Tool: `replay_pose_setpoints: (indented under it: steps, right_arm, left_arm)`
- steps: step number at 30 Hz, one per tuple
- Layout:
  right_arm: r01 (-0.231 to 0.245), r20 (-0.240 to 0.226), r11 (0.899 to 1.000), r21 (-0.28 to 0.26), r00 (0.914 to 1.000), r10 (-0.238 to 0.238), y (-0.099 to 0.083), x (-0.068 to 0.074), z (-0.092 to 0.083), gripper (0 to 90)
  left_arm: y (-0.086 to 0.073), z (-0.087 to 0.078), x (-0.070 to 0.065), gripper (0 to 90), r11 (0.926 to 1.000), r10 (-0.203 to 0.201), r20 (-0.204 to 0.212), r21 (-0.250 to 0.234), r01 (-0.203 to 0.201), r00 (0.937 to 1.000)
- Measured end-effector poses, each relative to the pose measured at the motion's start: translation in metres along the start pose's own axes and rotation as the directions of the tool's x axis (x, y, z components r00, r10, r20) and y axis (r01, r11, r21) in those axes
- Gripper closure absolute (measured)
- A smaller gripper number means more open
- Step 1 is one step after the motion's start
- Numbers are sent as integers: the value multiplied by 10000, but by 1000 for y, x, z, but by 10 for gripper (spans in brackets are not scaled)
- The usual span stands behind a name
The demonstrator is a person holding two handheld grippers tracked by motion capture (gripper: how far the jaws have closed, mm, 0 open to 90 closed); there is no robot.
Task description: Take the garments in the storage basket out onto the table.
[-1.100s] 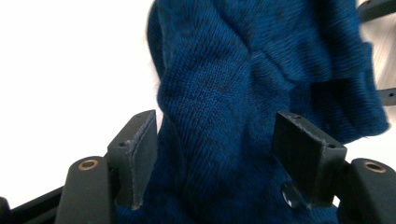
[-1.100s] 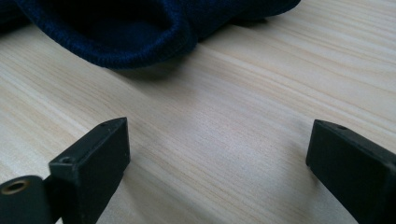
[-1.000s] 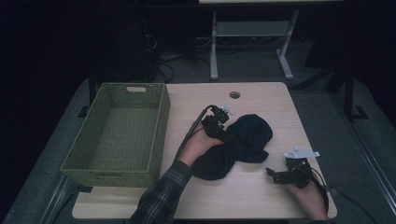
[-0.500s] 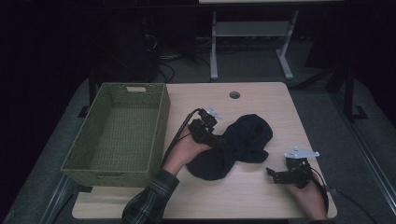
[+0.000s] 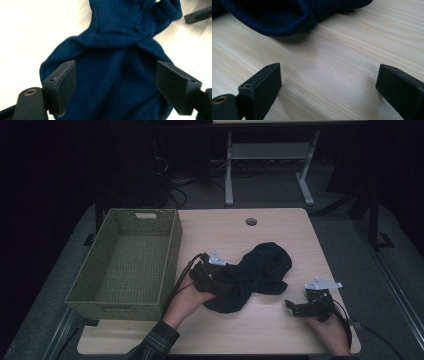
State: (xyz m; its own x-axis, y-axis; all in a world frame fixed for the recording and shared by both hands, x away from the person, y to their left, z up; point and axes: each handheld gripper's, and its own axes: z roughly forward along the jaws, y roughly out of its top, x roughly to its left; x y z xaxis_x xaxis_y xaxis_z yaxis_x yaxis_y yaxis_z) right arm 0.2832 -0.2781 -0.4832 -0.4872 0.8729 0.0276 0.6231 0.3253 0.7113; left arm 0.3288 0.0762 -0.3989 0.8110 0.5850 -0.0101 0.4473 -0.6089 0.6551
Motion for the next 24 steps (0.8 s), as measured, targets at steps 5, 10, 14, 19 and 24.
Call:
replay_pose_setpoints:
  steps: [5, 10, 14, 19, 24]
  right_arm:
    - [8, 0, 10000, 2, 10000, -8, 0, 0, 0, 58]
    - [3, 1, 10000, 1, 10000, -3, 0, 0, 0, 58]
    - [6, -2, 10000, 1, 10000, -6, 0, 0, 0, 58]
    - [3, -1, 10000, 1, 10000, -3, 0, 0, 0, 58]
    - [-6, -6, 10000, 8, 10000, 6, 0, 0, 0, 58]
  left_arm:
    - [-19, -3, -9, 147, 9996, 174, 95, 199, -176, 9998]
    - [-40, -6, -17, 130, 9996, 270, -23, 82, -270, 9996]
    - [-57, -11, -22, 130, 9997, 91, -312, -228, -98, 9995]
    - [-76, -13, -26, 130, 9995, -83, -682, -324, 61, 9976]
    - [-92, -8, -28, 130, 9998, -160, -783, -103, 153, 9968]
